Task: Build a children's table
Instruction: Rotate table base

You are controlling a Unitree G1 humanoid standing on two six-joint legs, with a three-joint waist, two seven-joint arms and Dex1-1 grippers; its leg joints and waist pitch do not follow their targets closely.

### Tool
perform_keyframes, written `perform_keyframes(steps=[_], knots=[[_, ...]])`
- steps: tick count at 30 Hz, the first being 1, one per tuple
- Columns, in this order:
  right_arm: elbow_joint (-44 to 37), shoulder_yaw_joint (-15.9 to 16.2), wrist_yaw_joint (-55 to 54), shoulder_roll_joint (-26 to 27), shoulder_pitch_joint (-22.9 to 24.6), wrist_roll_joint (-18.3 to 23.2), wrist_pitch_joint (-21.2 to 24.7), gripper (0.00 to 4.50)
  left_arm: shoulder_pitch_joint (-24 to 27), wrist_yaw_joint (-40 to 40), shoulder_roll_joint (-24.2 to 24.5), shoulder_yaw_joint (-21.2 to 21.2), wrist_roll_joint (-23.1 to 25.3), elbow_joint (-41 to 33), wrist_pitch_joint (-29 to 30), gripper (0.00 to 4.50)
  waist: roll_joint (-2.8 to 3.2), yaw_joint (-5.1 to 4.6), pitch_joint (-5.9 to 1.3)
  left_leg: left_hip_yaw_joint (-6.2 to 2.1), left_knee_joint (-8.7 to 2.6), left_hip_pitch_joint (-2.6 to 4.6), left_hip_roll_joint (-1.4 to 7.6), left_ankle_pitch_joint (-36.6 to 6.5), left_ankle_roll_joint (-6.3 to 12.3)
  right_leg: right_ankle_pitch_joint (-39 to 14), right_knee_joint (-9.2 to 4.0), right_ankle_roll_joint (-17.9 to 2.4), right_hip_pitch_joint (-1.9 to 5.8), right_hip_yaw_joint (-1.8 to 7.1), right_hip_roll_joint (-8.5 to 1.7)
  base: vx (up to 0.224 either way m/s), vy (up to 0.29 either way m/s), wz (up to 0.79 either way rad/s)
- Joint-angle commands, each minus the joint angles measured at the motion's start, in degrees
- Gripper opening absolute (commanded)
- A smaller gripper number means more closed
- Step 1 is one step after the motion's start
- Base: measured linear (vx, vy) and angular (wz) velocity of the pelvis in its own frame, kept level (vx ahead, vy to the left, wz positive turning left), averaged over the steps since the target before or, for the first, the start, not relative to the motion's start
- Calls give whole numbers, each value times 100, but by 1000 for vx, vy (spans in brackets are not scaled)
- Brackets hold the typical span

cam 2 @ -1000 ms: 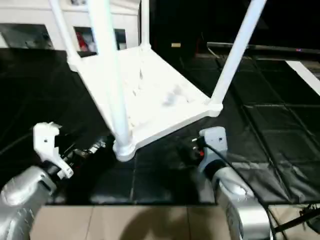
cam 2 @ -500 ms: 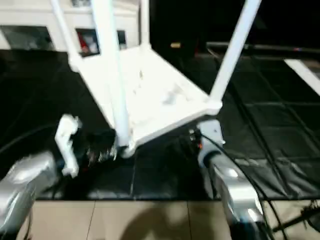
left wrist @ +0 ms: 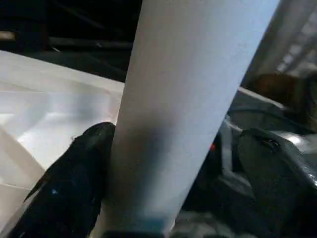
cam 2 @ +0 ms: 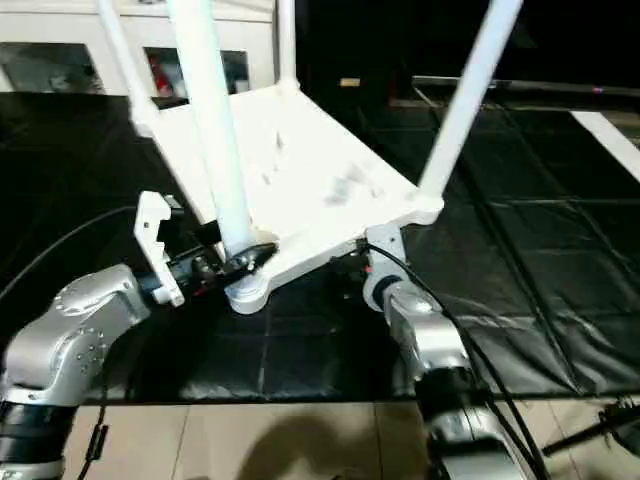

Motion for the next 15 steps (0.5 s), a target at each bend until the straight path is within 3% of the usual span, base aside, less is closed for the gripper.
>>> perform_keyframes(steps=[1,5,9,11,12,15], knots=[[276,8,4,139,-225,31,-119,444,167,-676,-117,-659,-594,-732,351,435,56,45,-351,26,-427,-57,179,-272,127,-45,-333,-1587,371,194,-361,0,0,0],[460,29,99,229,-325,6,-281,444,280,-671,-272,-1069,-787,-1137,521,435,57,-64,-349,3,-450,-83,182,-358,89,-22,-331,-1603,389,178,-350,0,0,0],[694,33,184,299,-439,-27,-468,444,331,-484,-525,-1195,-800,-1275,577,435,5,-168,-356,8,-444,-97,182,-483,97,-342,-372,-1600,402,177,-365,0,0,0],[744,33,206,310,-469,-38,-508,444,333,-425,-594,-1227,-778,-1285,580,435,-11,-156,-367,29,-424,-84,179,-393,158,-254,-375,-1603,382,187,-356,0,0,0],[833,46,268,334,-526,-62,-573,444,308,-323,-742,-1304,-754,-1304,588,435,-59,-154,-378,38,-416,-87,189,-312,224,-158,-358,-1627,384,191,-358,0,0,0],[921,57,304,369,-575,-92,-630,444,277,-233,-888,-1358,-739,-1326,618,435,-55,-136,-384,64,-389,-103,194,-79,367,129,-337,-1709,375,192,-356,0,0,0]])
